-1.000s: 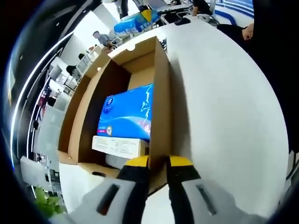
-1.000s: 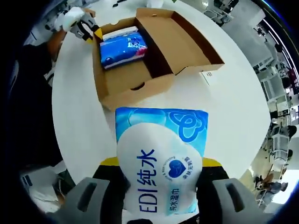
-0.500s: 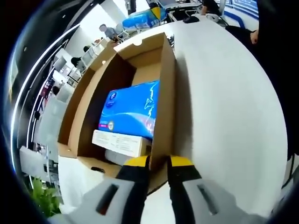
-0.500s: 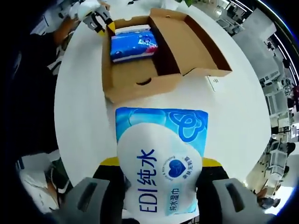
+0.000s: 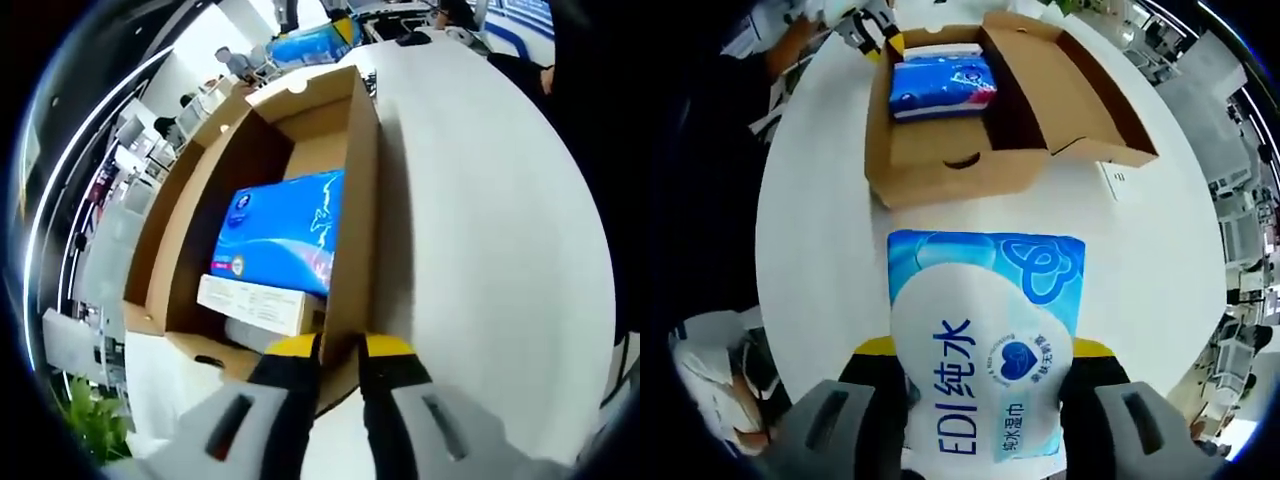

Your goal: Operate the shoe box by opening the lid, removing the specified soft item, and placing it in the target area until the item is outside and the box remains undamaged.

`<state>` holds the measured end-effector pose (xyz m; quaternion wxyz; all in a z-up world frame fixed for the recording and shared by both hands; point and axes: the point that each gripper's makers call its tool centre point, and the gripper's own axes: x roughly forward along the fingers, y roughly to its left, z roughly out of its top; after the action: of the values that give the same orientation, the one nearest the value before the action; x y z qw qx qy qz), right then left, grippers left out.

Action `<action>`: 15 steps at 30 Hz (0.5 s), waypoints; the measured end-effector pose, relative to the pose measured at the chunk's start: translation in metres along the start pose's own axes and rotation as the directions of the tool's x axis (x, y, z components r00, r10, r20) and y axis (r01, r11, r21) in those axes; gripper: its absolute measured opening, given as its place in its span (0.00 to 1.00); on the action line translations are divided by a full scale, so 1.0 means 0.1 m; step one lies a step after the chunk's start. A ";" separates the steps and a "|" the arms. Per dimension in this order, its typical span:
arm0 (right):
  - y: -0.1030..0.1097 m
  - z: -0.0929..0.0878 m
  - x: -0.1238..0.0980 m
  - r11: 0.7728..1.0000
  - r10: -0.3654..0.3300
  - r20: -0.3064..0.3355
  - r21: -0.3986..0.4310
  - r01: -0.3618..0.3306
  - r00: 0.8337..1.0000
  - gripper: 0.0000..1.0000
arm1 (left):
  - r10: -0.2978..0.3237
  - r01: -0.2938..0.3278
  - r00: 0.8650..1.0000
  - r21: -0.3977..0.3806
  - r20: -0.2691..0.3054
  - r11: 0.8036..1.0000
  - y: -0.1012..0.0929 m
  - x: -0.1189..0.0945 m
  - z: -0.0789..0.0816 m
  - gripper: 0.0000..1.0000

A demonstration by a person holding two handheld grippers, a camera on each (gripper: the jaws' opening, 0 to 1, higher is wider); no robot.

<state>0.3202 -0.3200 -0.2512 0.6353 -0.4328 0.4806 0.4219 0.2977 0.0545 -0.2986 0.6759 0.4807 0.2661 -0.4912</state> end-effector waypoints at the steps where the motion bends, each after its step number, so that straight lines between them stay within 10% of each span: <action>1: 0.00 0.00 0.01 1.000 0.000 -0.001 -0.006 0.000 1.000 0.61 | 0.000 0.000 1.000 0.000 0.000 1.000 0.00 0.00 0.00 0.15; 15: 0.06 0.00 0.23 0.998 0.042 -0.020 -0.043 -0.043 0.999 0.61 | 0.005 -0.005 1.000 0.000 0.000 1.000 0.00 0.00 -0.01 0.16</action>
<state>0.3189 -0.3160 -0.2747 0.6120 -0.4400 0.4866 0.4416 0.2980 0.0549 -0.2989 0.6771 0.4812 0.2650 -0.4896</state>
